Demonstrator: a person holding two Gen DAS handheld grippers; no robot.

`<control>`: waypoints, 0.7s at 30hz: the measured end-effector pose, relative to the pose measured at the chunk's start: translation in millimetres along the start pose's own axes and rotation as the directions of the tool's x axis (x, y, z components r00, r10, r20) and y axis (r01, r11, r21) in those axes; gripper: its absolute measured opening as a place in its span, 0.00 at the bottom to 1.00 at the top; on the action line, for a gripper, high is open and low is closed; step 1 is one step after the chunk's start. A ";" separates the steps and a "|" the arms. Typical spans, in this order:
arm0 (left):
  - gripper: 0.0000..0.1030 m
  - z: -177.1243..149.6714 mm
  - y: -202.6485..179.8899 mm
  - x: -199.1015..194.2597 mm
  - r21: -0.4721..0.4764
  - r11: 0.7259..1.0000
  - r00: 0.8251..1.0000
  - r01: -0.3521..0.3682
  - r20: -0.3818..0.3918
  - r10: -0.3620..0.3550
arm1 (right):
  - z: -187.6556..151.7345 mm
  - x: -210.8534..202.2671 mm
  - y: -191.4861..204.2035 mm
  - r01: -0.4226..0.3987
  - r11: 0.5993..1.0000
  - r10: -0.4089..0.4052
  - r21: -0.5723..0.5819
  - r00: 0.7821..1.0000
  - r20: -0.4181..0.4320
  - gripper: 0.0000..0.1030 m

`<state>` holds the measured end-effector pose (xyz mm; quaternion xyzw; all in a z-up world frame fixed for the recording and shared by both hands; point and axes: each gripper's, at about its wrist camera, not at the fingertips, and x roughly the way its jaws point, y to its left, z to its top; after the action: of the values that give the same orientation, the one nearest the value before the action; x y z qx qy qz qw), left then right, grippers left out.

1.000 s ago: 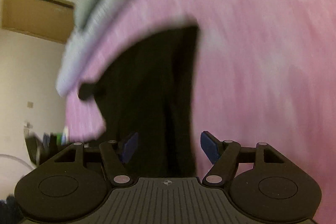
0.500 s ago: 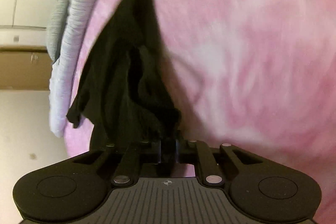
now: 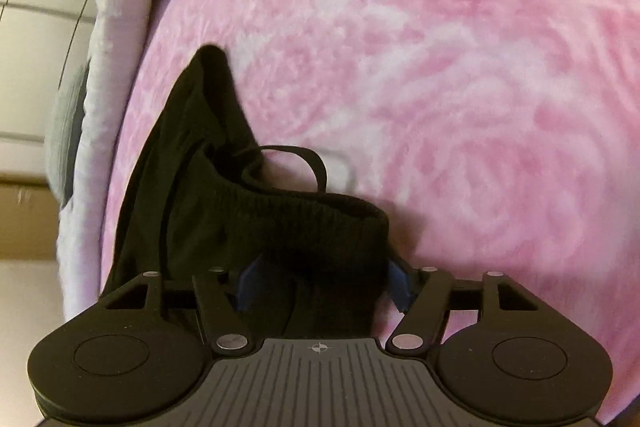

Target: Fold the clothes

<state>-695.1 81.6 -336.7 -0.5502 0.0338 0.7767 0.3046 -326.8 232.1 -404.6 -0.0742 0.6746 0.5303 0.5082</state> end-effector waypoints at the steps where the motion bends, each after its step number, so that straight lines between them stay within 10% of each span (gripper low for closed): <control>1: 0.26 9.3 12.7 7.6 -0.050 0.999 1.000 0.007 0.002 -0.007 | -2.2 -0.7 3.1 0.009 1.000 -0.009 0.000 0.999 0.032 0.64; 4: 0.27 29.1 34.9 32.3 -0.128 0.991 0.999 0.040 -0.018 -0.043 | -7.7 -4.0 5.6 0.053 0.999 -0.054 0.009 0.994 0.094 0.61; 5: 0.26 31.5 37.1 39.2 -0.130 0.990 0.998 0.053 -0.030 -0.057 | -9.3 -5.2 6.9 0.076 0.997 -0.076 0.008 0.991 0.111 0.45; 7: 0.21 32.6 31.6 44.6 -0.047 0.998 0.998 0.049 -0.038 -0.051 | -10.7 -11.2 12.9 0.171 0.985 -0.167 -0.030 0.980 0.112 0.17; 10: 0.02 39.8 17.8 35.2 0.119 0.990 0.997 0.071 -0.022 -0.069 | -15.1 -24.0 30.1 0.260 0.962 -0.247 -0.084 0.959 0.139 0.12; 14: 0.01 50.8 -5.5 22.3 0.324 0.944 0.999 0.054 -0.014 -0.053 | -18.7 -48.4 37.9 0.300 0.949 -0.282 -0.099 0.945 0.165 0.12; 17: 0.04 49.0 -20.0 33.7 0.456 0.886 0.992 -0.089 -0.039 0.120 | -18.0 -40.9 25.4 0.321 0.941 -0.310 -0.110 0.945 0.106 0.15; 21: 0.06 54.8 -25.9 15.5 0.479 0.830 0.957 -0.285 0.087 0.278 | -15.1 -34.2 23.9 0.365 0.925 -0.362 -0.109 0.931 0.046 0.49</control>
<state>-730.8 130.6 -321.5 -0.4393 0.3064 0.7831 0.3159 -335.1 215.4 -364.4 -0.2205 0.6108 0.4663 0.6008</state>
